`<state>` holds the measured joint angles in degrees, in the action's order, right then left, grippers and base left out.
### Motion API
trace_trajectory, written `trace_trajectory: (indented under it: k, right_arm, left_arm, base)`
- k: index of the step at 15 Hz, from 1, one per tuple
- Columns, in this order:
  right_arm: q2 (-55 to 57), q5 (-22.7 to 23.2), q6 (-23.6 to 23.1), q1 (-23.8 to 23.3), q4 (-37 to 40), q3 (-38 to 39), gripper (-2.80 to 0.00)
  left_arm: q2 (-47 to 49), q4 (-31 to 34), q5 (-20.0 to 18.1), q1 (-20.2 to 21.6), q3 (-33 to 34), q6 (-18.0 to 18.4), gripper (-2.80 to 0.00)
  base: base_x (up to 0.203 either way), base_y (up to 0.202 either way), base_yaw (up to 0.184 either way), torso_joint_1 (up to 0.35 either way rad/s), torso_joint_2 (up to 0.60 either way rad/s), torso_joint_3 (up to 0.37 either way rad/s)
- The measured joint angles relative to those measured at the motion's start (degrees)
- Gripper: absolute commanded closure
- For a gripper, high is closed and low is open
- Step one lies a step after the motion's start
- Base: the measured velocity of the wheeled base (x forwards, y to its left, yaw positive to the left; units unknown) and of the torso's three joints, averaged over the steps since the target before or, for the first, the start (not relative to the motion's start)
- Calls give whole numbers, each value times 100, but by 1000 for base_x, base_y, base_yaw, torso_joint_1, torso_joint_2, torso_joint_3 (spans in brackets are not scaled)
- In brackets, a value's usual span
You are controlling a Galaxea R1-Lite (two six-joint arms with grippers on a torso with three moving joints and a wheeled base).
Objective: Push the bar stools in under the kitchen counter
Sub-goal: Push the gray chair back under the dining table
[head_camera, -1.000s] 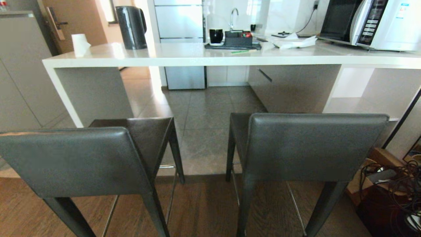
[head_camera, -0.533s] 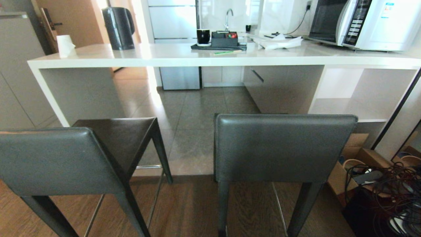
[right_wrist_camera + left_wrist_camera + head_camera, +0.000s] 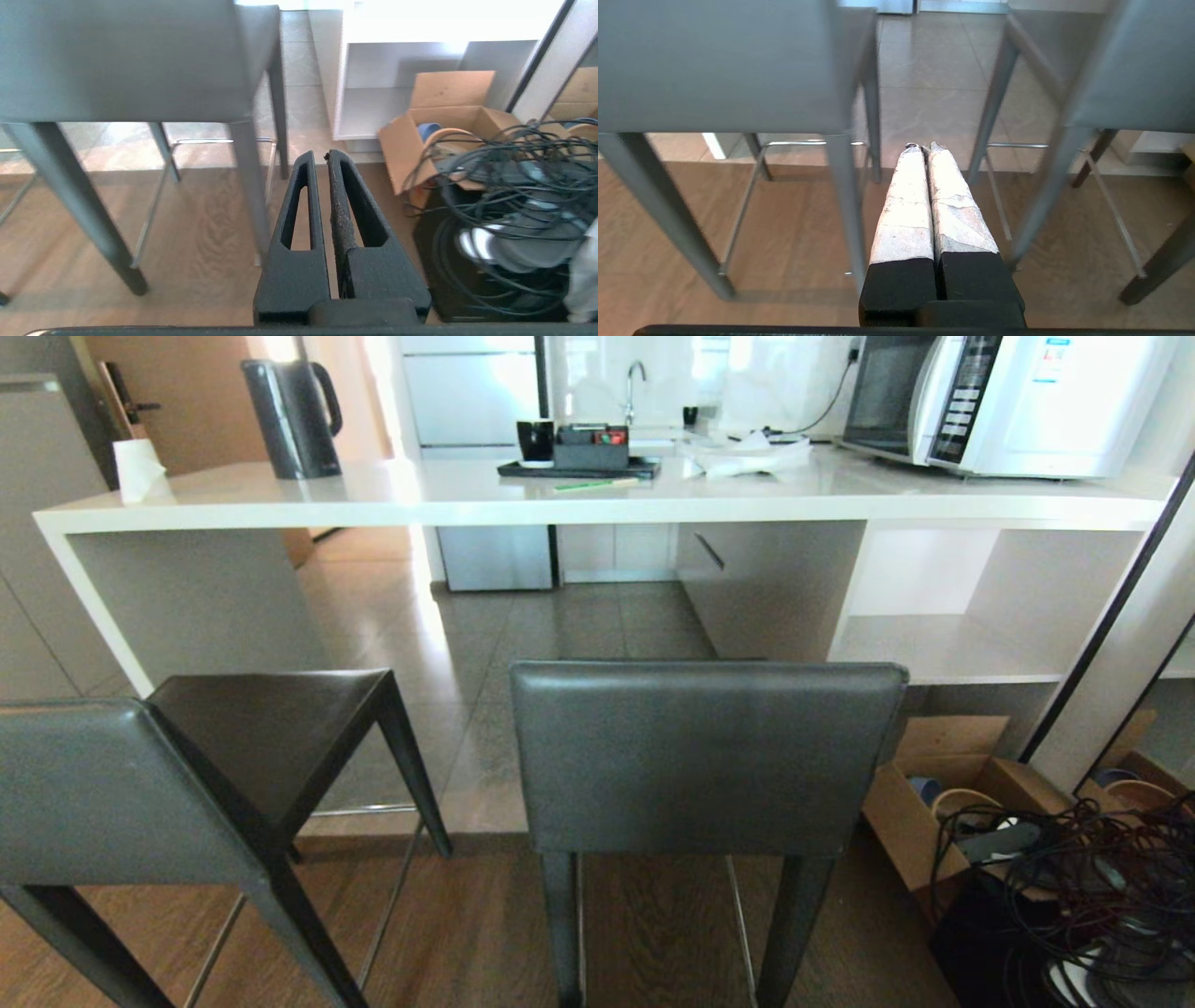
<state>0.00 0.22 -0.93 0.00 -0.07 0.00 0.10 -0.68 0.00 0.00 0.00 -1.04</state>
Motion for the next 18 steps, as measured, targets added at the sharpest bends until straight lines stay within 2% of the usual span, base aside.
trace_trajectory:
  k: [4,13,18]
  right_arm:
    - [0,1,1,1,2,0,0]
    - [0,2,-1,0,1,0,0]
    - [0,2,2,0,5,0,0]
  left_arm:
    - [0,0,-2,-5,0,-1,0]
    - [0,0,0,-10,0,-1,0]
    - [0,-2,-1,-7,0,-1,0]
  base:
    - [0,-162,2,3,1,2]
    - [0,0,0,0,0,0]
    - [169,0,0,1,5,2]
